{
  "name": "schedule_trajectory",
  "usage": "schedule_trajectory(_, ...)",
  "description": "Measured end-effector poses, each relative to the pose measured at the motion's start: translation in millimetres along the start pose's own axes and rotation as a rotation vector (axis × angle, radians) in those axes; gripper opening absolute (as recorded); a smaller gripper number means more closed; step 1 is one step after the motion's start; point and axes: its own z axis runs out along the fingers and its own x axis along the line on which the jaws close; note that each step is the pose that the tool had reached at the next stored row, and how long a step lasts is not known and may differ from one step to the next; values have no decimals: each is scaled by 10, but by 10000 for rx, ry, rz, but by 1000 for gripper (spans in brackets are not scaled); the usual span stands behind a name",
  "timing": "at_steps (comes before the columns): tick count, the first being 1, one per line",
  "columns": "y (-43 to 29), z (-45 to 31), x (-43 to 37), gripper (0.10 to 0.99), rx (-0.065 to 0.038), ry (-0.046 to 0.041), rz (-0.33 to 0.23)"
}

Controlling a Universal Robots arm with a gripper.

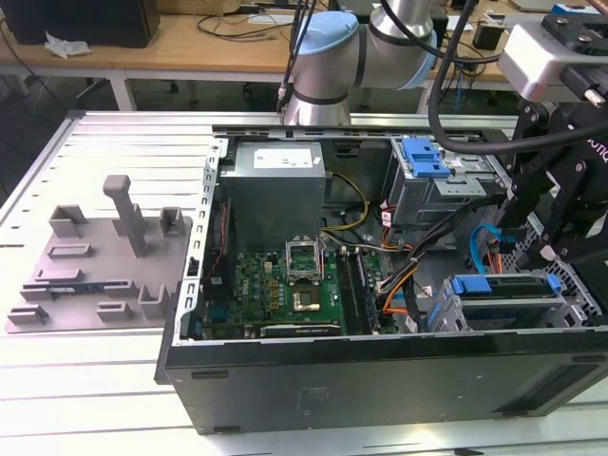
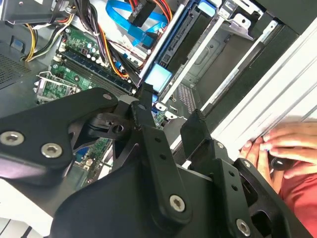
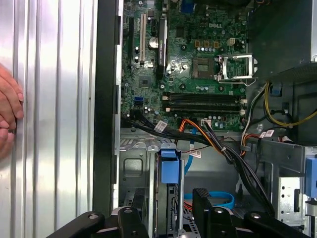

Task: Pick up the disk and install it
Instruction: 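Insert the first disk wire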

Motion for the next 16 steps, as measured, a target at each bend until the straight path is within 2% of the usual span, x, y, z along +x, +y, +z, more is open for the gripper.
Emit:
schedule_trajectory(6,1,-1,-8,506,0,10,0)
schedule_trajectory(7,0,3,-41,506,-1,53,2)
schedule_trajectory(8,-1,6,-101,506,-3,164,4)
schedule_trajectory(9,-4,11,-204,506,-8,355,6)
schedule_trajectory(11,-6,15,-295,506,-12,531,9)
schedule_trajectory(13,-9,21,-402,506,-17,746,13)
schedule_trajectory(15,-16,29,-550,506,-22,985,16)
schedule_trajectory(16,-19,32,-590,506,-24,1049,18)
